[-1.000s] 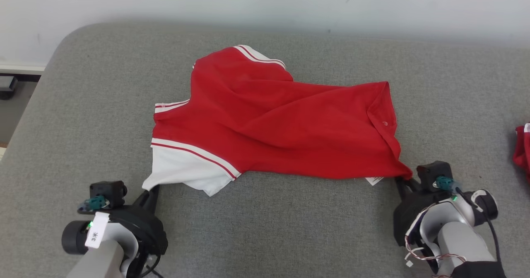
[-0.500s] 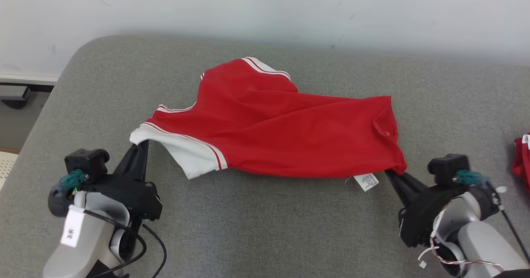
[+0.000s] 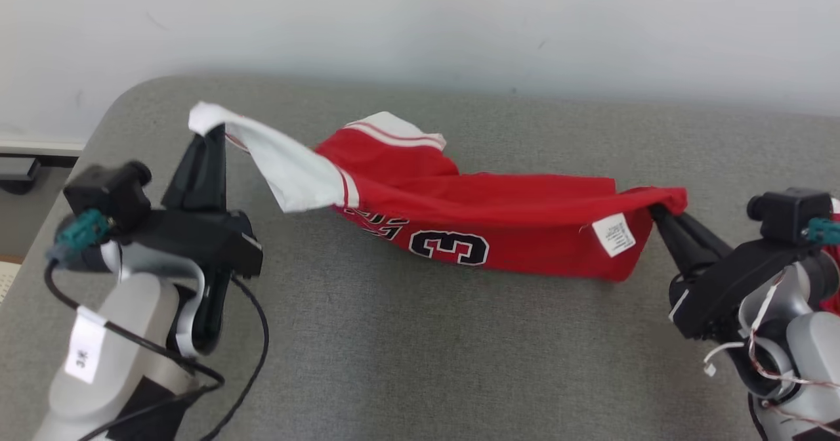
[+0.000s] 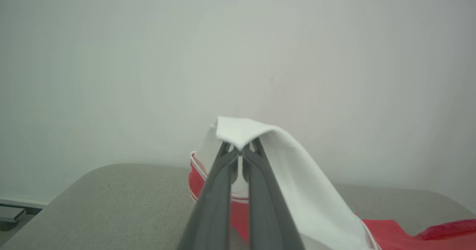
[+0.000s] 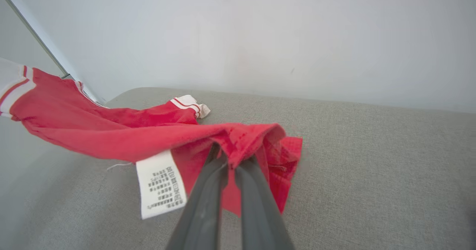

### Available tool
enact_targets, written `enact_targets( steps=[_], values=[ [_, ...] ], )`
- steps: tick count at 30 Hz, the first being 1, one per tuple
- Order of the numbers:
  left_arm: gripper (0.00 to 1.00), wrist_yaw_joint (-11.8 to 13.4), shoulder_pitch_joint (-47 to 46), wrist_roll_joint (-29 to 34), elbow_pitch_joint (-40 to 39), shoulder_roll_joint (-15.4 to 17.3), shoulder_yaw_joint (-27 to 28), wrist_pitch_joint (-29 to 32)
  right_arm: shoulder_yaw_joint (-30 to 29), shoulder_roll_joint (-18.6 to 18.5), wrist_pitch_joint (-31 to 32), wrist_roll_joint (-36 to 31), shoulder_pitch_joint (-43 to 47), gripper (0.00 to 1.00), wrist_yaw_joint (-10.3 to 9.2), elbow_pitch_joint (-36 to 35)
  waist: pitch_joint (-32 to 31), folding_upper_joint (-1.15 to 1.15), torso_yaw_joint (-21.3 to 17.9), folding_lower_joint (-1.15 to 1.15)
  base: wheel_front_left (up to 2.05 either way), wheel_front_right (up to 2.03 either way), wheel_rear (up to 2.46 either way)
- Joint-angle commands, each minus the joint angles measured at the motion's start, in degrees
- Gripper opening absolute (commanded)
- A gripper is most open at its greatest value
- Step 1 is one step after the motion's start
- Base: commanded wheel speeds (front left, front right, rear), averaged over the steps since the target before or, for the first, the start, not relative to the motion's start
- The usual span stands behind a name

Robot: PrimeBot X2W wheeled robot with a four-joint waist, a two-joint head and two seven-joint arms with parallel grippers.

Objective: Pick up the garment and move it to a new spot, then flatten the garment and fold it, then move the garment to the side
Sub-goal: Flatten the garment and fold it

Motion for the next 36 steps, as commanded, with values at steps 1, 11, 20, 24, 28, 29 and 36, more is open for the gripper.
enact_targets(
  steps=[1,11,20,24,28,29,36],
  values=[
    [0.00,0.74,-1.55,0.80,-1.05,0.40,0.45,0.36,-0.92,0.25,0.39,0.76,-1.26,0.00,-0.02,-0.41,-0.30,0.00,-0.60,0.00,0.00,0.00,0.00],
    [0.00,4.09,-12.17,1.79,-4.19,1.31,2.01,5.45,-3.64,1.59,3.54,2.92,-10.32,0.00,-0.02,-1.89,0.68,0.00,-3.94,0.00,0.00,0.00,0.00],
    [0.00,2.49,-21.44,-1.33,-4.45,0.17,4.44,7.74,-3.62,3.05,5.95,2.50,-21.44,0.00,-0.02,0.66,7.64,0.00,-5.79,0.00,0.00,0.00,0.00],
    [0.00,2.01,-26.38,-0.80,-2.85,0.22,4.43,8.30,-1.66,3.28,7.14,2.02,-27.80,0.00,-0.02,4.18,13.28,0.00,-6.17,0.00,0.00,0.00,0.00],
    [0.00,1.67,-32.44,-0.40,-0.10,-0.38,5.06,7.26,0.33,4.42,5.96,0.75,-36.15,0.00,-0.01,9.71,18.35,0.00,-6.53,0.00,0.00,0.00,0.00],
    [0.00,1.67,-32.44,-0.40,-0.10,-0.38,5.06,7.26,0.33,4.42,5.96,0.75,-36.15,0.00,-0.01,9.71,18.35,0.00,-6.53,0.00,0.00,0.00,0.00],
    [0.00,-0.02,-43.37,1.87,4.34,-0.86,5.45,1.85,-0.38,8.15,-1.46,-3.72,-51.97,0.00,-0.02,22.33,24.00,0.00,-6.93,0.00,0.00,0.00,0.00]
  ],
)
